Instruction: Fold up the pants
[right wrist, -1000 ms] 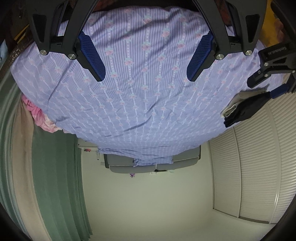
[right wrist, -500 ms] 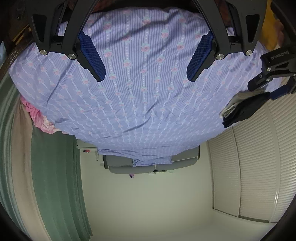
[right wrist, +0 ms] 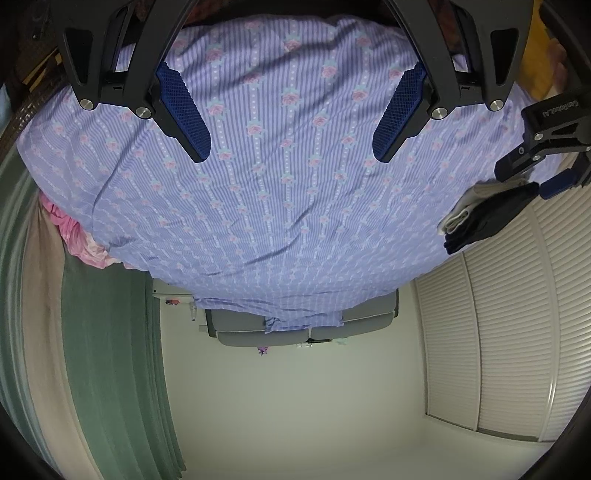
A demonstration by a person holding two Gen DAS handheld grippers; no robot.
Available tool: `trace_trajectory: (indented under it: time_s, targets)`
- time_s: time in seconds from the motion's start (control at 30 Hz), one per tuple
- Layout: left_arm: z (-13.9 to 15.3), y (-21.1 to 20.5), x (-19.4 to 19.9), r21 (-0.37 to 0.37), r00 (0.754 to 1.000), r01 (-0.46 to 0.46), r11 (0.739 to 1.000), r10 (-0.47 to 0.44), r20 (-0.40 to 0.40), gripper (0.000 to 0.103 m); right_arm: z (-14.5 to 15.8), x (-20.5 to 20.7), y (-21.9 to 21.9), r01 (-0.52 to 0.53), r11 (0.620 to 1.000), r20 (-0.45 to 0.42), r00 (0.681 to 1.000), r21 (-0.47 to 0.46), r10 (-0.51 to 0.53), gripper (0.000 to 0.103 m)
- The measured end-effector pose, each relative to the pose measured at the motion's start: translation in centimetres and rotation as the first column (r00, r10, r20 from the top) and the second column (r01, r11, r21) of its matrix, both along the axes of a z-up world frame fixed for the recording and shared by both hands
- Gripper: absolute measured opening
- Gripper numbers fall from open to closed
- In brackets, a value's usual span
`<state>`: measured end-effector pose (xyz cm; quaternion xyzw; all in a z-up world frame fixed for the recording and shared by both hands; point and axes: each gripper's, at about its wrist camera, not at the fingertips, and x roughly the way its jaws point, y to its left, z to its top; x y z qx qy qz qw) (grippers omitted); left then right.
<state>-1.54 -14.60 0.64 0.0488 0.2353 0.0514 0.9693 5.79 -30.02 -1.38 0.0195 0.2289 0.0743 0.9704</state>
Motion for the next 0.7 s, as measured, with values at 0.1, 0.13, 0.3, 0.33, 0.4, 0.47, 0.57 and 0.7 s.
trace_trajectory:
  time_s: [0.1, 0.13, 0.3, 0.33, 0.4, 0.47, 0.57, 0.7]
  targets:
    - [0.00, -0.21, -0.18, 0.006, 1.000, 0.002, 1.000, -0.002, 0.006, 0.103, -0.01, -0.05, 0.06, 0.003, 1.000, 0.000, 1.000, 0.001, -0.003, 0.090]
    - [-0.02, -0.27, -0.23, 0.009, 1.000, 0.000, 1.000, 0.000, 0.006, 0.103, 0.00, -0.07, 0.08, 0.003, 1.000, 0.001, 1.000, 0.002, -0.003, 0.090]
    - [-0.10, -0.17, -0.22, 0.009, 1.000, -0.003, 1.000, 0.003, 0.002, 0.103, 0.02, -0.13, 0.27, 0.004, 1.000, 0.003, 1.000, 0.000, -0.004, 0.090]
    - [-0.10, -0.13, -0.24, 0.007, 1.000, -0.006, 1.000, 0.006, 0.003, 0.103, 0.02, -0.16, 0.29, 0.005, 1.000, 0.004, 1.000, 0.000, -0.005, 0.090]
    - [-0.10, 0.02, -0.19, 0.006, 1.000, -0.005, 1.000, 0.005, 0.004, 0.103, 0.01, -0.13, 0.28, 0.004, 1.000, 0.003, 1.000, 0.002, -0.004, 0.090]
    - [-0.10, 0.08, -0.19, 0.007, 1.000, -0.006, 1.000, 0.006, 0.006, 0.103, 0.01, -0.18, 0.37, 0.007, 1.000, 0.003, 1.000, 0.002, -0.007, 0.090]
    - [-0.13, 0.06, -0.17, 0.006, 1.000, -0.004, 1.000, 0.004, 0.003, 0.103, 0.03, -0.14, 0.34, 0.006, 1.000, 0.005, 1.000, 0.002, -0.006, 0.090]
    - [-0.16, 0.18, -0.14, 0.002, 1.000, -0.004, 1.000, 0.004, -0.001, 0.103, 0.02, -0.18, 0.33, 0.006, 1.000, 0.006, 1.000, 0.002, -0.006, 0.090]
